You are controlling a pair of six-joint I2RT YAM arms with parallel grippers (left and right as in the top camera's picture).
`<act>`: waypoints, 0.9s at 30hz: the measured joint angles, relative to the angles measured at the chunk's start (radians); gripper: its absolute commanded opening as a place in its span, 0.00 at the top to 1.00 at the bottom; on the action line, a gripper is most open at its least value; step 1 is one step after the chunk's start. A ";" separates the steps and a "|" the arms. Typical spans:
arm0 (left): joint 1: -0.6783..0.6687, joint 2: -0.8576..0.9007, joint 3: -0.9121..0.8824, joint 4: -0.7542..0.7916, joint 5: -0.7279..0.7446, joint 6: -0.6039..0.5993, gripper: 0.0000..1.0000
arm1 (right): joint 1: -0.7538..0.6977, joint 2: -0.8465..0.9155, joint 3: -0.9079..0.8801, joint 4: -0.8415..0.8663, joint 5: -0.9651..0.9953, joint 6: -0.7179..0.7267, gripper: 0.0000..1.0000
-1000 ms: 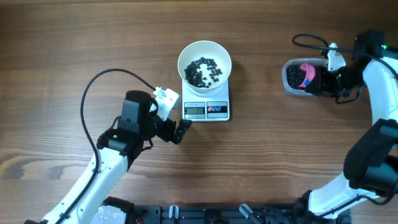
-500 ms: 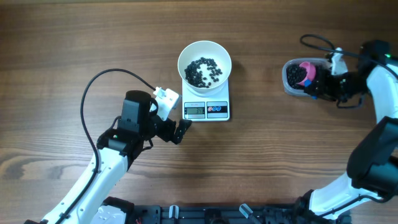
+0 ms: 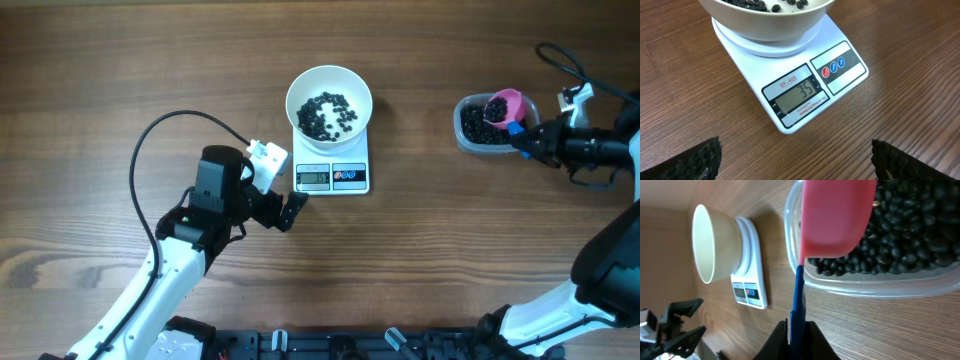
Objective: Scoop item into bowl and weigh 150g on scale
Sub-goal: 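Return the scoop to the tub and scoop more black beans, then carry the second scoopful over the bowl and pour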
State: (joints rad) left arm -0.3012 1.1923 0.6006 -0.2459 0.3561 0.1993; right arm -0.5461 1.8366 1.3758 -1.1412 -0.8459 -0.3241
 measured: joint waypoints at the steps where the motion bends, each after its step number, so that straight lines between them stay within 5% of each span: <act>1: 0.000 0.000 0.000 0.000 0.000 0.000 0.00 | 0.000 0.000 0.000 0.000 -0.008 -0.004 0.96; 10: 0.000 0.000 0.000 0.000 0.000 0.000 0.00 | 0.036 0.000 -0.001 -0.063 -0.192 -0.106 0.96; 27: 0.000 0.000 0.000 0.000 0.000 0.000 0.00 | 0.552 0.010 0.151 0.041 -0.248 0.055 0.96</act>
State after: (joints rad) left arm -0.3012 1.1923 0.6006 -0.2459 0.3561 0.1993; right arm 0.0063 1.8462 1.5272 -1.1004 -1.0935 -0.2695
